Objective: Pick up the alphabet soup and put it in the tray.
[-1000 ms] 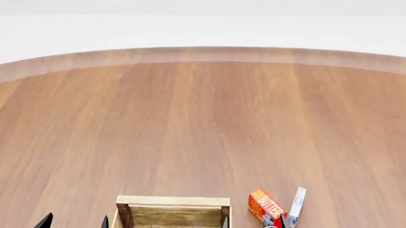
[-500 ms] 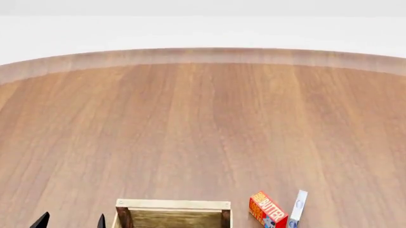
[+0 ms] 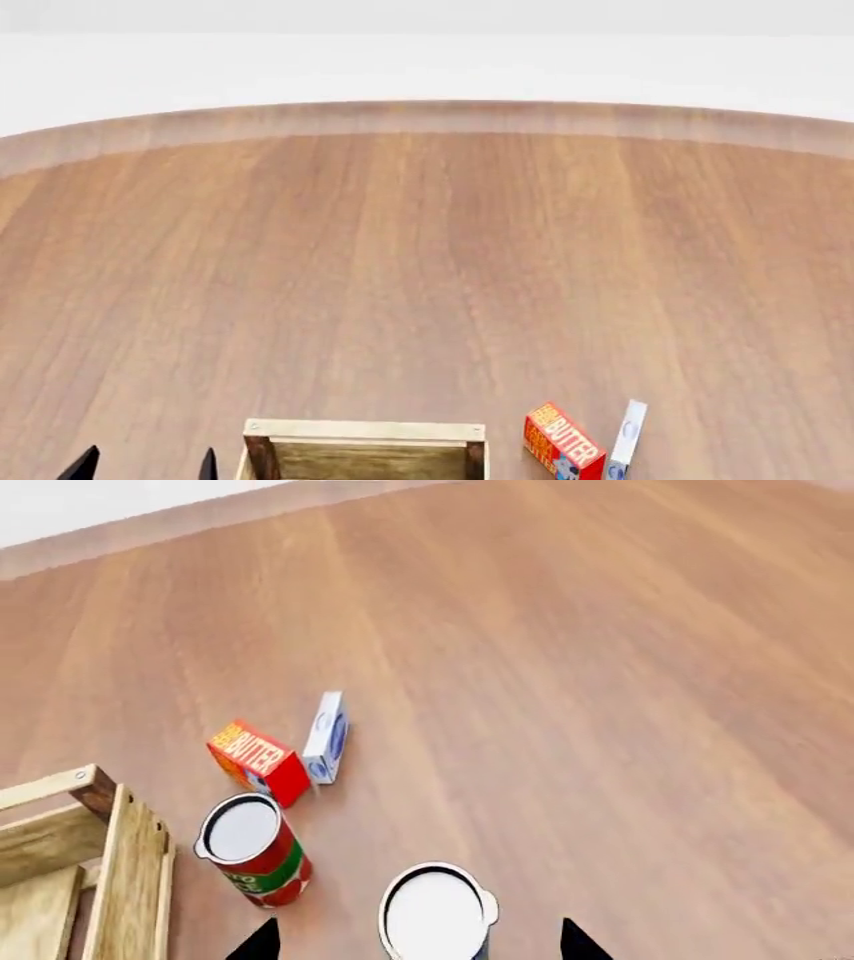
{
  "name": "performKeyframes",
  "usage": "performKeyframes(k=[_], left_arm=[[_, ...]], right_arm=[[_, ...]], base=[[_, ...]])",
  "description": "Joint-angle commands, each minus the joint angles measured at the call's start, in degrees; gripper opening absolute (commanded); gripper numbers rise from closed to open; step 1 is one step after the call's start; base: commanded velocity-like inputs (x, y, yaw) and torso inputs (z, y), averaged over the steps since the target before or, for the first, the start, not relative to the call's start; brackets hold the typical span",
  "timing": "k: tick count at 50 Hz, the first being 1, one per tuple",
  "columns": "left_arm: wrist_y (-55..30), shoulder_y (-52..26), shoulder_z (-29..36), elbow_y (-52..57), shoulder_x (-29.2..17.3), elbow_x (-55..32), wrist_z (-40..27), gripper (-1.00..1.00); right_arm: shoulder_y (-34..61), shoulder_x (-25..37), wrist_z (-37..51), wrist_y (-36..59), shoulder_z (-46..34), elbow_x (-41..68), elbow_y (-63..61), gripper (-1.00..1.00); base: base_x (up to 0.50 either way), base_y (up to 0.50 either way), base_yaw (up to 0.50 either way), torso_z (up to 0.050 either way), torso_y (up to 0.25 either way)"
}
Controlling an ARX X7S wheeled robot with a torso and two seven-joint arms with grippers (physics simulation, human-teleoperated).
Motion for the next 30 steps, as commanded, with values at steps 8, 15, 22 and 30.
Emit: performKeyframes(k=[8,15,22,30], left_arm=[[-0.1,-0.4,-0.2,0.0,-0.7,-1.3,-0.8,1.00],[0.1,-0.2,0.1,0.1,-0.9,-1.4,-1.0,1.00],[0.2,-0.3,0.5,0.0,-1.0,-1.5,-1.2,1.00],[0.3,-0.2,0.7,0.0,-1.3,-1.7,-1.4,1.00]], right_arm=[[3.1,6.7,1.6,7.8,-1.8,5.2,4.8,1.00],[3.7,7.8,-1.0,4.5,-4.6,0.5,7.5,1.00],[4.1,7.9,-4.3,-1.3,-9.3,-6.5,11.5,1.00],[4.2,7.9,-6.6,-4.9,-13.4,-10.7,15.0,1.00]], base=[[0.00,0.00,0.00,0.000,0.000],[0.00,0.00,0.00,0.000,0.000],[0.00,0.00,0.00,0.000,0.000],[0.00,0.00,0.00,0.000,0.000]])
